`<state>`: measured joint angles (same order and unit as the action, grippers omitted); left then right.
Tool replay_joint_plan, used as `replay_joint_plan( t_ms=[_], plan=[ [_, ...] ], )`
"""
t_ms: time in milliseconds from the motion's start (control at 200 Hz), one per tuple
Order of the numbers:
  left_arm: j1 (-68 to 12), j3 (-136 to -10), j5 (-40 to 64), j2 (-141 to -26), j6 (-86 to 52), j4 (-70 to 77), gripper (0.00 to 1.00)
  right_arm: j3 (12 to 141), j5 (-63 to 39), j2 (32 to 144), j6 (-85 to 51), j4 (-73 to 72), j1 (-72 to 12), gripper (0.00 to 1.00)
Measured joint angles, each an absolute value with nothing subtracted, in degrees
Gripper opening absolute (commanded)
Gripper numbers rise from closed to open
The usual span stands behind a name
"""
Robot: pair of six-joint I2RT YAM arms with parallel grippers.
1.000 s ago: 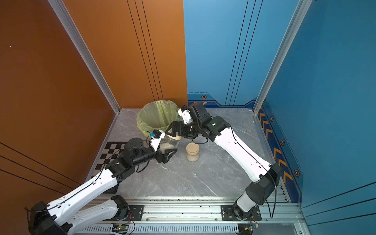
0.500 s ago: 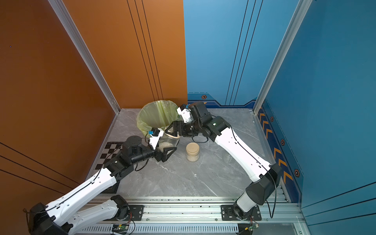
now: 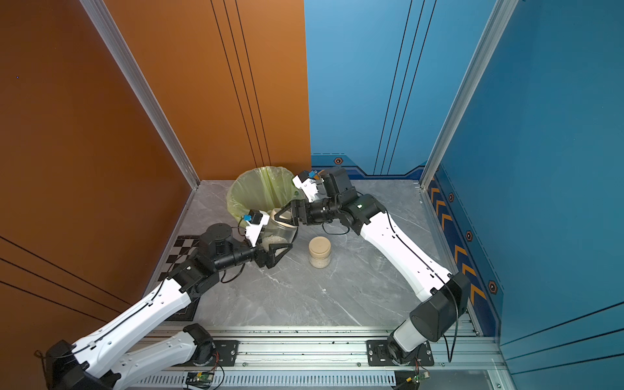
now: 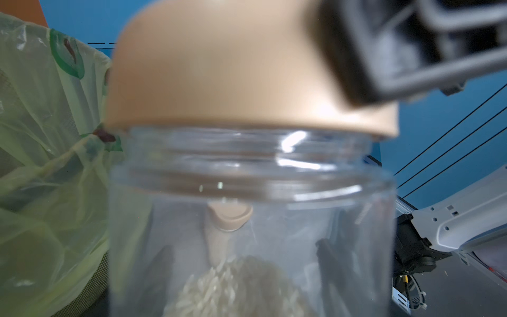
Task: Empty moldy rice from jars
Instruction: Unscrew the lid from the jar.
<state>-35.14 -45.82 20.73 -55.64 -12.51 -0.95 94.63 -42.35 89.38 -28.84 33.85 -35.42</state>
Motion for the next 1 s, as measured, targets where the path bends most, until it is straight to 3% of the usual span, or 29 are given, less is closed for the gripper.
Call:
replay_joint_plan(
  t_ms=[580, 1001],
  plan=[
    [-35.1, -45.9, 24.6, -55.4, -11.4, -2.2, 0.00, 95.2, -43.1, 89.4, -29.4, 29.9, -31.1, 0.75],
    [-34.8, -45.9, 24.7, -55.4, -11.4, -2.3, 0.00, 88.4, -32.4, 85.5, -29.4, 29.1, -25.9, 0.76]
  ],
)
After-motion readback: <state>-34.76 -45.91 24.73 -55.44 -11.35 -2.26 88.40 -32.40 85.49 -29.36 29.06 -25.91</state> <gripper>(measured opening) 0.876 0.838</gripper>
